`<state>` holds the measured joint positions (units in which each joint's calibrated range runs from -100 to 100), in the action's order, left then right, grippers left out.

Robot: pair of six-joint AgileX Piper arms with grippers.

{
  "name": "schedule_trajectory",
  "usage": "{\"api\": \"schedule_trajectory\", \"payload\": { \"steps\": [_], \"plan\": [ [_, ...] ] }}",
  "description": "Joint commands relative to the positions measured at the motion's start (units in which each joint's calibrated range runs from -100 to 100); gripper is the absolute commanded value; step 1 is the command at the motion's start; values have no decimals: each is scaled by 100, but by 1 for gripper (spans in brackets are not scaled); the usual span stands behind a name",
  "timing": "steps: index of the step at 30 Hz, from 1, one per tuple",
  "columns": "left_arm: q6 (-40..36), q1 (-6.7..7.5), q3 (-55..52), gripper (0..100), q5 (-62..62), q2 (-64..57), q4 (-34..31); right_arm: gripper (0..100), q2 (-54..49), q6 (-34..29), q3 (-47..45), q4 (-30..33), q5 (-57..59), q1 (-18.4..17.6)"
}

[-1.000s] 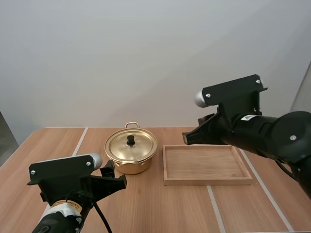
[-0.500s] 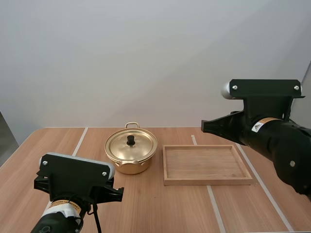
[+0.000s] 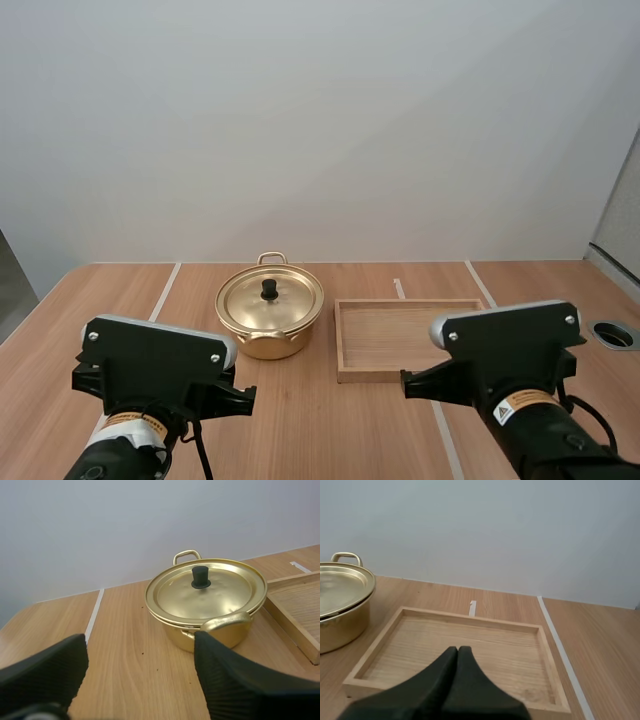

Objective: Open the pot, put the pineapple inside, and close it

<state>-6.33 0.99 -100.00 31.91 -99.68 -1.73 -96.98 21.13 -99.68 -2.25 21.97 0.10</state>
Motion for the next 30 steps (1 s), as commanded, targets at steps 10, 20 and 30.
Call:
{"api": "schedule_trajectory", "payload": {
  "steps": [10,20,30],
  "plan": [
    [-335,23,0,0,-175,-32,378,0,-302,-3,-32,-95,841,-12],
    [-729,23,0,0,-205,-32,222,0,-302,-138,-32,-95,854,-12],
    [-729,23,0,0,-240,-32,222,0,-302,-138,-32,-95,854,-12]
  ]
}}
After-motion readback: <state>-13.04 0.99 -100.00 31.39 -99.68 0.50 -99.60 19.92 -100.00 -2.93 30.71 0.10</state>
